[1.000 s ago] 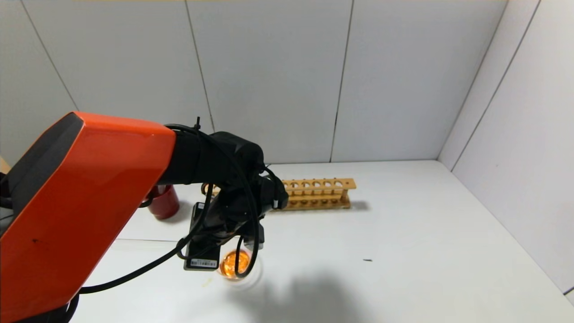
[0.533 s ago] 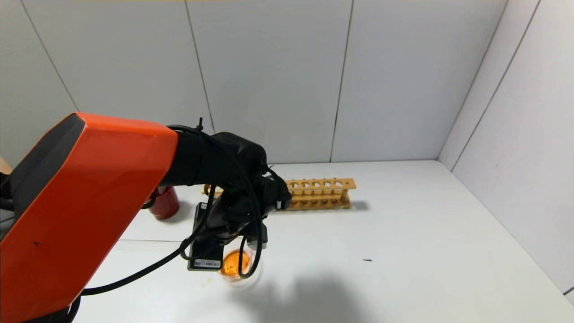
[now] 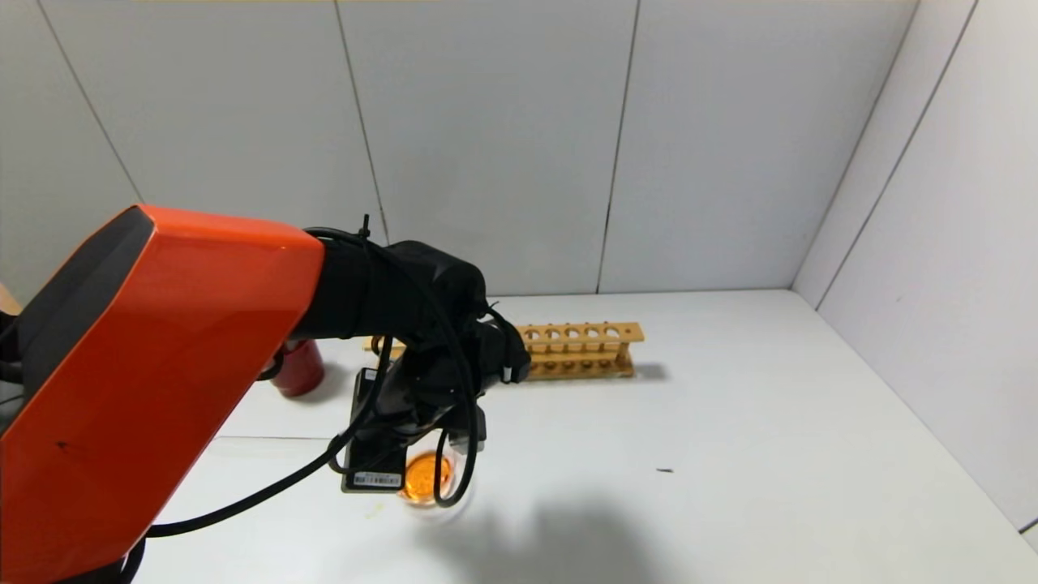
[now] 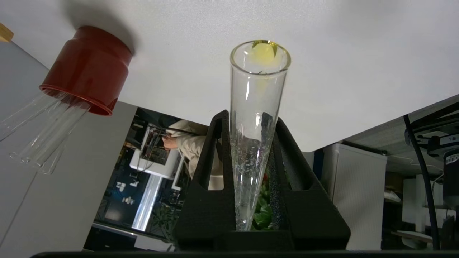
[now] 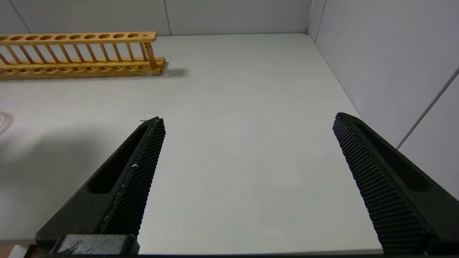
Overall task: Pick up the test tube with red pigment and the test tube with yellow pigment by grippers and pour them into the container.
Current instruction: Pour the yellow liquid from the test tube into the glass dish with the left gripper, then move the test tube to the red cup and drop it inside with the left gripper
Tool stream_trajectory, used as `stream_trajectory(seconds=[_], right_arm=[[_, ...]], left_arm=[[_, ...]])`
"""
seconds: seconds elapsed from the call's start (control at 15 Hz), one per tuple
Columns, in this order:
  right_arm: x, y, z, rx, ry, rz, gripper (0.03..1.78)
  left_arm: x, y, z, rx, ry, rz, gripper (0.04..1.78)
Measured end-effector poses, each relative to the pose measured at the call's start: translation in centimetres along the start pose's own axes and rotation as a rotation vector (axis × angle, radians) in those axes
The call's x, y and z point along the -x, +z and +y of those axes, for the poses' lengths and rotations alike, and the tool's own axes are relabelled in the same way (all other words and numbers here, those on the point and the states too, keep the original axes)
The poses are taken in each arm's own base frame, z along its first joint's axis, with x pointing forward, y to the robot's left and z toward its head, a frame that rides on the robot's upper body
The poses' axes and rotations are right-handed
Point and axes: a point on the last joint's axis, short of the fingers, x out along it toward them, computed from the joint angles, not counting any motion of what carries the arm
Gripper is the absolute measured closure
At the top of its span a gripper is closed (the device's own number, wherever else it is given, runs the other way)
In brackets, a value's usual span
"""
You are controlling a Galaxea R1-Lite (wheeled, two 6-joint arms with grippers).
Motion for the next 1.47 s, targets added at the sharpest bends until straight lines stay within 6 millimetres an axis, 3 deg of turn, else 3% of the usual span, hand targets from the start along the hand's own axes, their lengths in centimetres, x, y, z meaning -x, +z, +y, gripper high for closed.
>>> stream_trajectory(seconds=[0.53,0.93,1.27,1.47], right_arm=[[0.0,0.0,0.0,0.0,0.0,0.0,0.1],[0.0,0.0,0.0,0.0,0.0,0.0,0.1],[0.0,0.0,0.0,0.0,0.0,0.0,0.1],[0.0,0.0,0.0,0.0,0.0,0.0,0.1]], left_arm=[[1.1,-1.2,-1.0,0.292,-0.017,-0.1,1.51],[2.9,-5.2,-2.6,0.554,0.062,-0.312,1.51],[4.4,-6.9,-1.4,0.981,0.11,-0.6,1.51],[3.8,-8.6,-0.5,1.118,0.144,-0.723,1.51]])
